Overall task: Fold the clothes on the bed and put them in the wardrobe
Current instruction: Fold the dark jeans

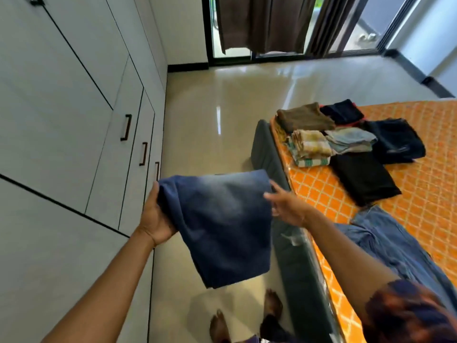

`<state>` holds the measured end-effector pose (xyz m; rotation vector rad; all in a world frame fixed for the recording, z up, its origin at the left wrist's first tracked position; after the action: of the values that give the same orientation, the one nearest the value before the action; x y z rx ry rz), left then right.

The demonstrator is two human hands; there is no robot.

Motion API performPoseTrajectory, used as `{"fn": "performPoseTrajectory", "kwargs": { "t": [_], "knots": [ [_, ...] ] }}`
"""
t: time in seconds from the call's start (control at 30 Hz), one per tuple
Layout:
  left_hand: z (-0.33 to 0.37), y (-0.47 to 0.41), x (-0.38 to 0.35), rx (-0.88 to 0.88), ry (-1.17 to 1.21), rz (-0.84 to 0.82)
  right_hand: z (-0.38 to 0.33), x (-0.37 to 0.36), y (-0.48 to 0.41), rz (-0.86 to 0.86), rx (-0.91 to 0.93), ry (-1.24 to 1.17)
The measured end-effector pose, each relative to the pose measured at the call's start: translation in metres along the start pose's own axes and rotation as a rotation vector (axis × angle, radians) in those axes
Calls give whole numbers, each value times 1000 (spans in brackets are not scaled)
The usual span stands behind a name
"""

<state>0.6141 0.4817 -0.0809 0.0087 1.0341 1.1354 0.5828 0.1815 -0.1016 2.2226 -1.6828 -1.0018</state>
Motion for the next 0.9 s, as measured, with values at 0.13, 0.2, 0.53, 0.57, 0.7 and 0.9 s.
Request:
{"fn": "performPoseTrajectory", "kwargs": {
  "t": [0.13, 0.2, 0.53, 0.57, 0.7, 0.9],
  "knots": [
    [-67, 10, 39, 209, -328, 266, 51, 0, -4, 270, -14, 218],
    [-71, 19, 51, 273, -422, 354, 52, -2, 8, 310, -7, 152],
    [-64, 7, 19, -89, -616, 371, 15, -11, 36, 266, 155, 416],
    [-65, 5, 20, -94, -664, 405, 23, -6, 36, 313, 140, 408],
    [-71, 3, 19, -49, -689, 577, 41, 28, 51, 493, 110, -12],
    [-82, 4, 4, -80, -647, 454, 72, 22, 63, 259, -12, 562]
  ]
}}
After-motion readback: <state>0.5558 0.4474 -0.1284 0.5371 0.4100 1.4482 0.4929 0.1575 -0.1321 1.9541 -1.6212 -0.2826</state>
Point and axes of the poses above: each hand's wrist, its own y-axis away from the middle knuckle, its own x-axis out of the back of the hand, z = x × y, the point moved 9 cm from there along -y, towards the middle knuckle, and after that the axes turned 8 degrees about -z, right-handed, at the moved point
